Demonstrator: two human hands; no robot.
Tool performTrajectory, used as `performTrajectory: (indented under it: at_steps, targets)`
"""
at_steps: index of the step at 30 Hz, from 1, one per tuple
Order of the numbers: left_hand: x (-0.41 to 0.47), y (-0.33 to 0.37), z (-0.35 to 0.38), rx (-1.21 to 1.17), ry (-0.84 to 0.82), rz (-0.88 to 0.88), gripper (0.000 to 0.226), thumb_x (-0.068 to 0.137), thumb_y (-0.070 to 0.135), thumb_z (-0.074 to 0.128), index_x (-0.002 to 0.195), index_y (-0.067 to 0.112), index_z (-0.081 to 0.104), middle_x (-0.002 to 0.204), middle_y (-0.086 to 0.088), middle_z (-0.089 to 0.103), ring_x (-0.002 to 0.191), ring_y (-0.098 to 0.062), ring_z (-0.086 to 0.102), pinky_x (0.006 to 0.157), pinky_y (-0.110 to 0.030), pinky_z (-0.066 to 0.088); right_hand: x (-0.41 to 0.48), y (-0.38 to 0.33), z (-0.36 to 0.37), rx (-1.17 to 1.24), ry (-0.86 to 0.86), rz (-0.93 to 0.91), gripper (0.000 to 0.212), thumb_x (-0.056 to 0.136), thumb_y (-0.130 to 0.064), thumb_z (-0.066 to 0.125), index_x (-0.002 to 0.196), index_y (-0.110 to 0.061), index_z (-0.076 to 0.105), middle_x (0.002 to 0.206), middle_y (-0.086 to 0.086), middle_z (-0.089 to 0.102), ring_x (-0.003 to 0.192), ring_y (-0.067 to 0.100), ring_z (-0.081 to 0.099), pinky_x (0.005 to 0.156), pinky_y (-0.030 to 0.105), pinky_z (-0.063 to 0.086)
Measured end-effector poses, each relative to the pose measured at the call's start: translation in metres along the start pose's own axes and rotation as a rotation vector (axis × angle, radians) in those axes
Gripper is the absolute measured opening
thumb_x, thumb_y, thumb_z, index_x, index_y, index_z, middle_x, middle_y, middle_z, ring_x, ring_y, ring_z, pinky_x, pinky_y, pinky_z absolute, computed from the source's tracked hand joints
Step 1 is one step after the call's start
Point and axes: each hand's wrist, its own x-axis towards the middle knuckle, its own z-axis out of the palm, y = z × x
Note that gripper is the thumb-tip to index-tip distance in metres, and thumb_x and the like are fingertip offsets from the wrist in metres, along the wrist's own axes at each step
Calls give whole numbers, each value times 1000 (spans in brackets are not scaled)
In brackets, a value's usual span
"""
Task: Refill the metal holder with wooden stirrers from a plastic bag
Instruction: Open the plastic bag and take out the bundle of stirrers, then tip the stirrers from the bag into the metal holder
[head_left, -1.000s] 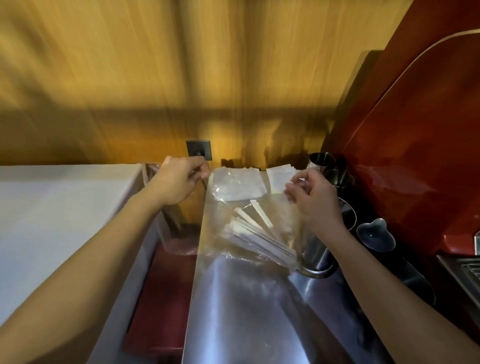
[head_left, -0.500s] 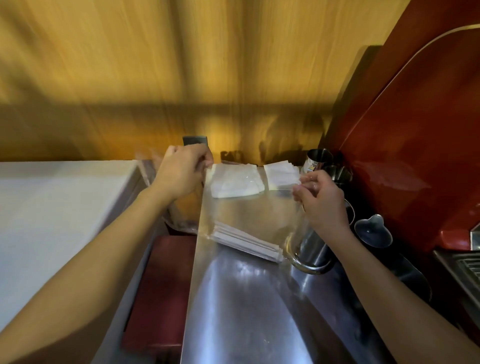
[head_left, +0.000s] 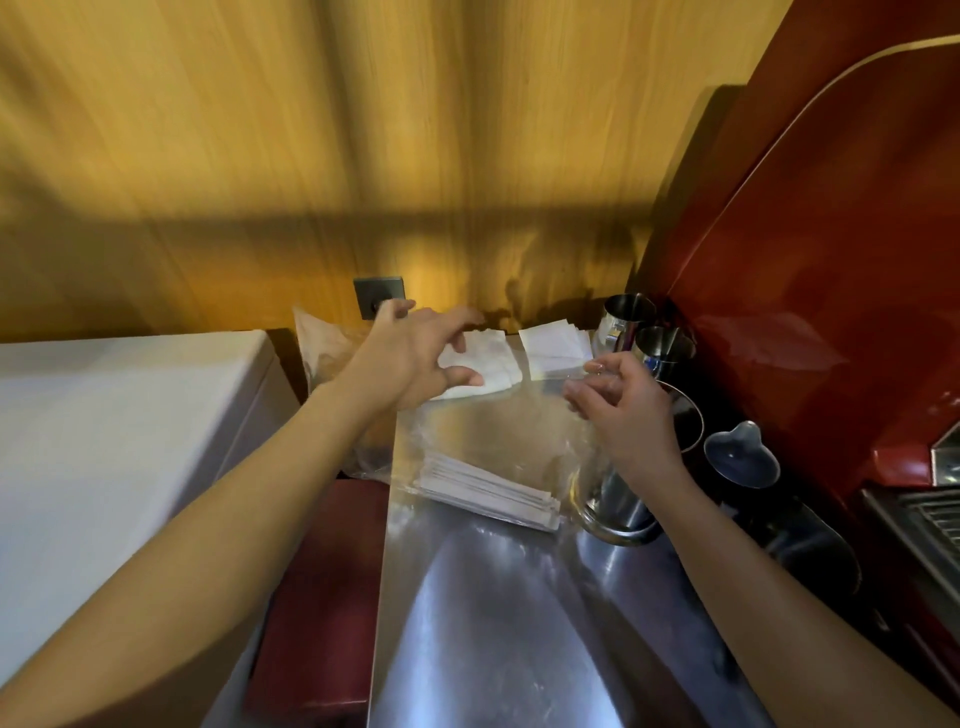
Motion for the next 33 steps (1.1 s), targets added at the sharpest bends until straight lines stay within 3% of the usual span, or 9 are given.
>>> performTrajectory:
  at_steps: [5, 7, 9, 13, 16, 21, 24, 28, 33]
  targets:
    - [13, 20, 10, -185, -38, 106, 6, 85, 24, 65, 83, 18, 67, 90, 1, 70, 92, -14, 57, 94, -28, 14, -5, -1, -1, 47, 19, 5, 23, 82, -13, 67, 84, -30, 52, 81, -1, 69, 75, 14, 68, 80, 43, 56]
    - [16, 23, 7, -193, 3, 158, 12, 86, 17, 63, 75, 15, 67, 82, 2, 69, 81, -14, 58, 92, -33, 19, -6, -1, -4, 61, 29, 10, 18, 82, -13, 67, 87, -25, 54, 80, -1, 70, 77, 16, 67, 79, 40, 55]
    - [24, 23, -2, -204, 72, 203, 9, 82, 19, 67, 75, 14, 68, 71, 5, 66, 67, -9, 56, 86, -37, 30, -9, 0, -7, 79, 42, 16, 16, 80, -13, 69, 87, -20, 56, 80, -1, 69, 79, 17, 67, 76, 32, 54]
    - [46, 27, -34, -323, 39, 236, 6, 78, 14, 70, 78, 8, 70, 77, -10, 73, 69, -14, 64, 71, -30, 47, -16, -2, -14, 84, 50, -25, 15, 79, -9, 69, 79, -23, 63, 76, -6, 67, 74, 6, 63, 67, 13, 50]
    - [61, 35, -56, -315, 77, 258, 10, 77, 13, 70, 81, 4, 70, 78, -13, 71, 65, -5, 55, 62, -9, 40, -18, -5, -22, 130, 55, -49, 8, 81, -6, 67, 79, -14, 68, 73, -2, 66, 69, 4, 60, 66, 13, 48]
    - [76, 57, -93, -401, 135, 293, 7, 78, 12, 70, 81, 5, 69, 74, -10, 66, 63, -11, 52, 62, -27, 40, -24, -12, -35, 196, 125, -76, 9, 82, -5, 65, 78, -13, 69, 70, 3, 67, 63, 6, 60, 59, 14, 48]
    - [82, 70, -110, -390, 140, 321, 6, 81, 15, 68, 81, 9, 68, 74, -8, 65, 64, -7, 55, 60, -19, 41, -29, -16, -44, 184, 184, -134, 12, 81, -8, 67, 75, -17, 70, 66, 0, 70, 60, 12, 62, 57, 25, 50]
    - [87, 90, -123, -411, 148, 369, 7, 81, 13, 67, 83, 6, 68, 73, -8, 65, 60, 3, 55, 60, -10, 40, -31, -20, -56, 173, 259, -170, 19, 80, -9, 68, 72, -26, 69, 64, -15, 69, 60, 1, 61, 58, 10, 44]
    - [95, 114, -125, -463, 169, 385, 14, 81, 10, 68, 86, -3, 67, 69, -9, 63, 61, -4, 53, 60, -13, 40, -28, -19, -80, 166, 422, -175, 23, 80, -10, 68, 68, -30, 68, 62, -18, 66, 57, -2, 55, 56, 10, 43]
